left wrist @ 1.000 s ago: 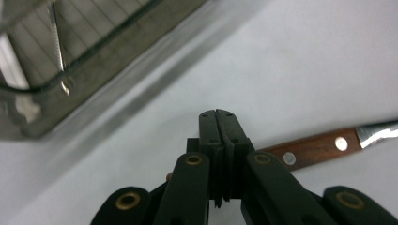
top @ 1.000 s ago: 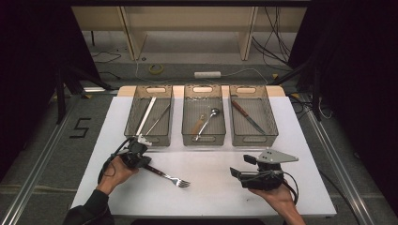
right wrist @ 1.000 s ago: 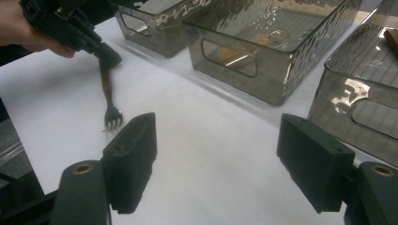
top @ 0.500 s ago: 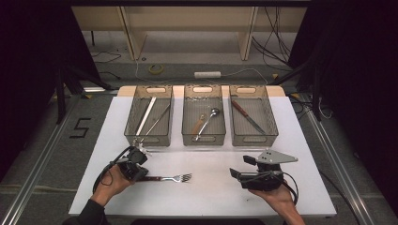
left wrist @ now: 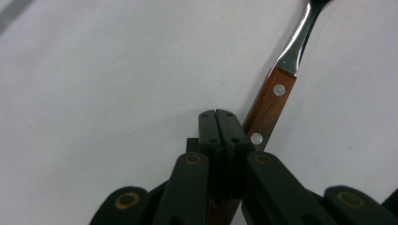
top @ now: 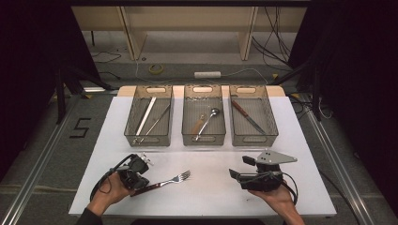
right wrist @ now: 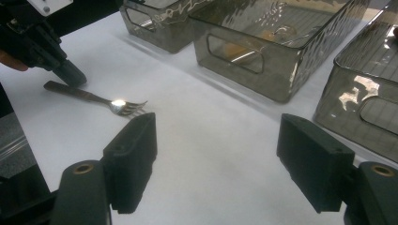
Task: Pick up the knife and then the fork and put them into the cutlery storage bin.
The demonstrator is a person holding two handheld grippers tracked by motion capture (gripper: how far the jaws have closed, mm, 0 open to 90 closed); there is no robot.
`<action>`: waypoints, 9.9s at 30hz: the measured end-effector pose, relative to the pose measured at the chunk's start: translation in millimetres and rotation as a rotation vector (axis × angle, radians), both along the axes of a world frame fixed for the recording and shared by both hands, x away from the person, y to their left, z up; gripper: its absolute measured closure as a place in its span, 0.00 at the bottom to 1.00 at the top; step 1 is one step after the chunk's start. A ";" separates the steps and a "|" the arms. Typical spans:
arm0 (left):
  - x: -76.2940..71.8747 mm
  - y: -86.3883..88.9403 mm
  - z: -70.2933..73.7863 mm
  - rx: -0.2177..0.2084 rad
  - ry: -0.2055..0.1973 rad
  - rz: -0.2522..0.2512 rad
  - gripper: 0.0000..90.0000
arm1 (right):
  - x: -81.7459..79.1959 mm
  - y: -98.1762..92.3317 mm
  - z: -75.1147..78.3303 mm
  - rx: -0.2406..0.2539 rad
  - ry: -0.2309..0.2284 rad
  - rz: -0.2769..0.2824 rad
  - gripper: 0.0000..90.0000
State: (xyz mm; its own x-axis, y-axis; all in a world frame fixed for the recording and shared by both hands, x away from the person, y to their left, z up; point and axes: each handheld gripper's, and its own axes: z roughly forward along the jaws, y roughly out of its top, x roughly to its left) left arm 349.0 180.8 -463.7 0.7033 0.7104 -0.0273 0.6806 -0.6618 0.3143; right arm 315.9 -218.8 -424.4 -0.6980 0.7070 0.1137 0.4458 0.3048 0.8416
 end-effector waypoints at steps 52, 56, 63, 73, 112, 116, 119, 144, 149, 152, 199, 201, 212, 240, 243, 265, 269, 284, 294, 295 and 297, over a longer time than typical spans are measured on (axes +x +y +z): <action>-15.2 -2.4 -0.9 0.077 0.004 -0.299 0.83 | 0.2 2.0 -0.7 -0.001 0.007 0.012 0.32; -15.2 -1.5 -1.0 0.070 0.003 -0.301 0.84 | 0.2 1.9 -0.7 -0.002 0.009 0.012 0.32; -14.6 -0.9 1.6 0.038 0.007 -0.281 0.84 | 0.4 2.4 -0.6 -0.001 0.006 0.016 0.32; -15.0 -21.8 16.7 -0.057 0.020 -0.298 0.84 | -5.1 14.4 3.1 0.008 -0.017 0.075 0.32; -4.4 -117.1 35.2 -0.102 0.136 -0.511 0.84 | -24.4 112.1 -32.7 -0.425 -0.173 0.467 0.47; -5.7 -118.7 34.7 -0.093 0.144 -0.520 0.84 | -26.1 115.1 -35.9 -0.459 -0.197 0.473 0.51; -5.0 -118.0 34.5 -0.095 0.152 -0.510 0.84 | -27.7 115.9 -37.7 -0.495 -0.234 0.487 0.56; -4.5 -112.4 40.5 -0.200 0.144 -0.510 0.81 | -42.1 118.4 -42.8 -0.746 -0.470 0.621 0.87; -1.8 -104.6 43.8 -0.238 0.064 -0.438 0.50 | -38.8 112.0 -36.7 -0.759 -0.484 0.595 0.88; 0.4 -97.9 47.3 -0.276 -0.001 -0.386 0.37 | -35.6 106.0 -35.3 -0.767 -0.478 0.575 0.88; -19.7 4.9 33.7 -0.580 -0.479 -0.017 0.19 | 71.5 -4.5 43.1 -0.271 -0.161 0.003 0.87; -20.3 5.5 33.4 -0.582 -0.484 -0.011 0.19 | 77.8 -7.1 45.3 -0.259 -0.145 -0.012 0.87; -22.8 12.1 33.7 -0.582 -0.504 0.019 0.19 | 114.4 -12.0 61.2 -0.223 -0.117 -0.062 0.87; -24.1 13.7 33.0 -0.588 -0.509 0.032 0.18 | 185.7 -12.6 75.2 -0.219 -0.067 -0.191 0.87; -23.6 13.9 32.6 -0.587 -0.505 0.038 0.18 | 191.6 -11.8 74.4 -0.221 -0.061 -0.204 0.87; -24.1 14.5 33.1 -0.596 -0.508 0.040 0.18 | 209.3 -18.9 42.6 -0.254 0.012 -0.270 0.87; -23.8 14.0 32.8 -0.592 -0.505 0.038 0.18 | 209.7 -18.3 35.9 -0.269 0.023 -0.275 0.87; -23.7 13.9 32.8 -0.589 -0.506 0.039 0.18 | 212.4 -23.2 16.1 -0.320 0.078 -0.311 0.87; -23.8 13.7 32.9 -0.591 -0.506 0.043 0.18 | 213.4 -26.5 8.5 -0.344 0.123 -0.332 0.85; -23.7 13.7 32.9 -0.590 -0.507 0.040 0.18 | 213.5 -26.7 7.2 -0.351 0.127 -0.334 0.85; -23.6 13.7 32.7 -0.590 -0.506 0.042 0.18 | 213.4 -27.6 5.4 -0.345 0.133 -0.337 0.84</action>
State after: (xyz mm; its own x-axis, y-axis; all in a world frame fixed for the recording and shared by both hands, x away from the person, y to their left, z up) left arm 325.4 194.5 -430.9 0.7041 0.7041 -0.0920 0.3810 -0.2652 0.8857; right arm 529.3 -246.4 -419.0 -0.4195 0.9028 -0.0944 0.6639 0.3761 0.6463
